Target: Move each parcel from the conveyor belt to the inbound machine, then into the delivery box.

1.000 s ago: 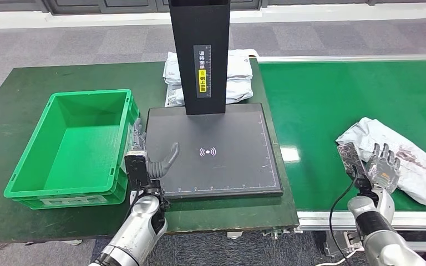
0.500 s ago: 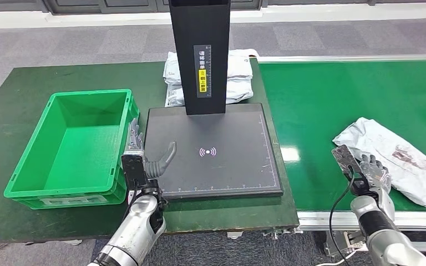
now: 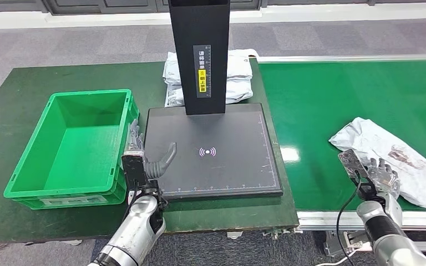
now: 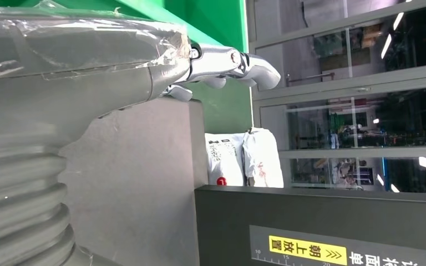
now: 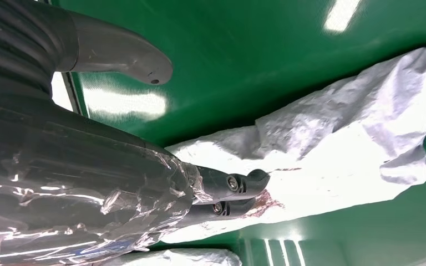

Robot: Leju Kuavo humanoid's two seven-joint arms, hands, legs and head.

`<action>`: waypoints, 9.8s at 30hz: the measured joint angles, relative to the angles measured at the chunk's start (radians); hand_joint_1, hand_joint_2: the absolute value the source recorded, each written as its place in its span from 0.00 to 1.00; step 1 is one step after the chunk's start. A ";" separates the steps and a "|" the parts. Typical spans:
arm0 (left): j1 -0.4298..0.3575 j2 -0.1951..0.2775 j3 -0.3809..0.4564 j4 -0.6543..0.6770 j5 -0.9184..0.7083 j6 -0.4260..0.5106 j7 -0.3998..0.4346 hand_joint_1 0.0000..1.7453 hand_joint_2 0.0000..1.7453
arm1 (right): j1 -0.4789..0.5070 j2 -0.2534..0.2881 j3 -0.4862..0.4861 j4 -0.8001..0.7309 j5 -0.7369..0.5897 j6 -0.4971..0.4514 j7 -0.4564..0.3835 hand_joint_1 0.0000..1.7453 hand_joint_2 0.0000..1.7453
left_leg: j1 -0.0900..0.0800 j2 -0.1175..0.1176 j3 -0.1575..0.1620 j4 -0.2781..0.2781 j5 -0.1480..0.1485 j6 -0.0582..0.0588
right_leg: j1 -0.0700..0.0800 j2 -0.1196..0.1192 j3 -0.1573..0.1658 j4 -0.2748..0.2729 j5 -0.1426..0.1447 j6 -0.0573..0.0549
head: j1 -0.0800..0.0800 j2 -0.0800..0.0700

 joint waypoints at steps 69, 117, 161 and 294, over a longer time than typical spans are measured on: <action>0.026 0.002 0.068 -0.025 0.002 0.013 0.000 0.00 1.00 | -0.003 0.004 -0.032 0.001 0.030 0.050 0.035 0.00 1.00 | 0.000 0.000 -0.001 0.000 0.000 0.000 | 0.000 0.000 0.000 0.000 0.000 0.000 | 0.000 0.000; 0.024 -0.006 0.073 -0.023 0.001 -0.001 0.000 0.00 1.00 | 0.019 0.001 -0.070 0.013 0.105 0.091 0.178 0.25 1.00 | 0.000 0.000 0.000 0.000 0.000 0.000 | 0.000 0.000 0.000 0.000 0.000 0.000 | 0.000 0.000; 0.030 -0.023 0.126 -0.049 -0.087 0.046 0.000 0.00 1.00 | 0.136 0.314 0.295 -0.628 -0.038 0.174 -0.242 1.00 1.00 | 0.006 0.002 0.004 -0.002 0.000 -0.004 | 0.005 0.004 0.002 0.001 -0.002 -0.002 | 0.000 0.000; -0.127 -0.081 -0.037 0.171 0.057 -0.017 0.000 0.00 1.00 | 0.030 0.377 0.681 -0.482 -0.402 0.356 -0.313 0.00 1.00 | 0.006 0.003 0.025 -0.002 -0.016 -0.006 | 0.006 0.005 0.022 0.000 -0.016 -0.003 | 0.000 0.000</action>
